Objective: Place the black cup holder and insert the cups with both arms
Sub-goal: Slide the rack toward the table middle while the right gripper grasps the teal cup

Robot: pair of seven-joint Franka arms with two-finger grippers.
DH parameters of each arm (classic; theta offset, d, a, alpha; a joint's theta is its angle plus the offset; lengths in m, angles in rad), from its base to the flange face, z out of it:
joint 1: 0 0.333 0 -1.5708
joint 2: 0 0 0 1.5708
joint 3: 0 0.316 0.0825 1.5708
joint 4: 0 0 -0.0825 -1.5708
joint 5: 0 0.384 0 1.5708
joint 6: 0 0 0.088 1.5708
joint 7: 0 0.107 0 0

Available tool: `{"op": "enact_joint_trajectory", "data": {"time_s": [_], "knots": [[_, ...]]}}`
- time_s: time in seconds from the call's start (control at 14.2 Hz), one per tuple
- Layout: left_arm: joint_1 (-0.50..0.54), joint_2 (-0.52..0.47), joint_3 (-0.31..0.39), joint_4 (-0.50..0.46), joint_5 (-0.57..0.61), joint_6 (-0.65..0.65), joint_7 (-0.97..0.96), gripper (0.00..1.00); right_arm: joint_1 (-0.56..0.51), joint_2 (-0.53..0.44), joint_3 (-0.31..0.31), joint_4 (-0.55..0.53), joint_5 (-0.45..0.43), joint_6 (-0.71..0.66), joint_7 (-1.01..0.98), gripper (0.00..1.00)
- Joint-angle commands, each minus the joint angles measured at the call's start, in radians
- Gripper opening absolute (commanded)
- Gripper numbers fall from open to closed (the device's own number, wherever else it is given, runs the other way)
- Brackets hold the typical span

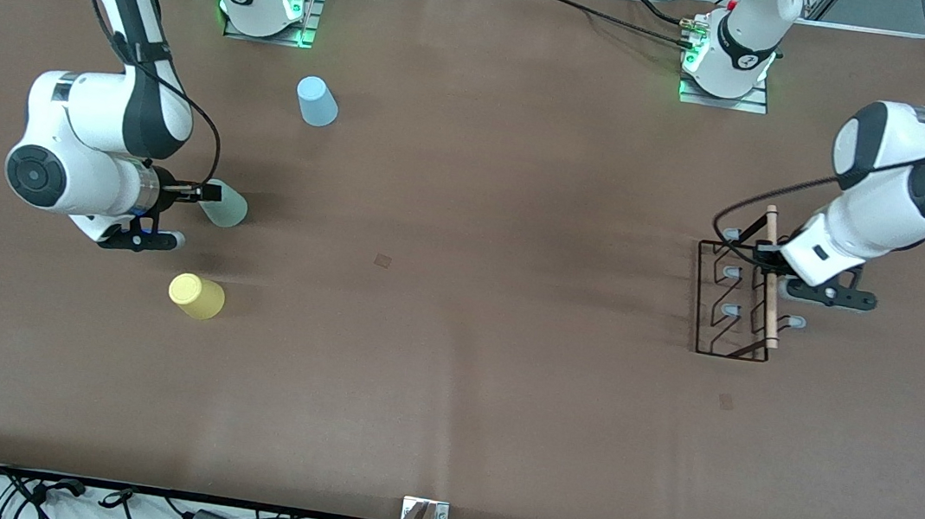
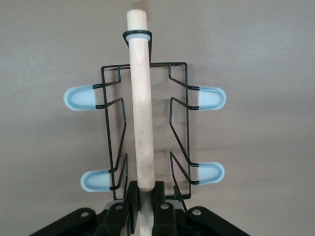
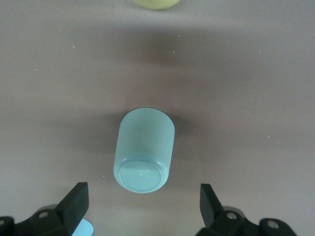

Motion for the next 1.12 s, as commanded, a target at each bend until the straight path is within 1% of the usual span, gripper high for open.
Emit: {"op": "enact_joint_trajectory", "data": {"time_s": [0.0,0.14,0.21,0.28,0.42,0.49,0.63,0.7,0.84,0.98,1.05], "knots": [[0.003,-0.045,-0.081,0.030,-0.030,-0.078,0.014,0.00,0.014,0.005,-0.002,-0.034,0.013,0.046,0.005,1.00],[0.003,-0.046,-0.142,0.054,-0.092,-0.088,-0.062,0.00,0.014,0.027,0.000,-0.034,0.016,0.063,0.007,1.00],[0.000,-0.043,-0.173,0.070,-0.095,-0.095,-0.106,0.00,0.014,0.034,0.000,-0.034,0.016,0.069,0.007,1.00],[0.000,-0.036,-0.225,0.080,-0.096,-0.101,-0.144,0.00,0.014,0.037,0.000,-0.035,0.018,0.069,0.007,1.00],[-0.001,0.025,-0.332,0.140,-0.096,-0.103,-0.240,0.00,0.014,0.039,0.000,-0.043,0.018,0.066,0.008,1.00],[-0.003,0.067,-0.377,0.181,-0.096,-0.105,-0.305,0.00,0.014,0.034,0.000,-0.052,0.018,0.062,0.013,1.00],[-0.007,0.137,-0.449,0.229,-0.092,-0.103,-0.397,0.00,0.014,0.037,0.000,-0.063,0.018,0.072,0.021,1.00],[-0.038,0.170,-0.471,0.260,-0.089,-0.103,-0.437,0.00,0.010,0.039,0.000,-0.063,0.018,0.078,0.021,1.00],[-0.117,0.217,-0.469,0.300,-0.086,-0.103,-0.556,0.00,0.007,0.036,0.000,-0.068,0.018,0.082,0.021,1.00],[-0.180,0.254,-0.468,0.340,-0.067,-0.097,-0.636,0.00,0.002,0.030,0.000,-0.077,0.022,0.086,0.022,1.00],[-0.197,0.279,-0.469,0.369,-0.048,-0.097,-0.669,0.00,0.001,0.028,-0.002,-0.084,0.054,0.092,0.022,1.00]]}}
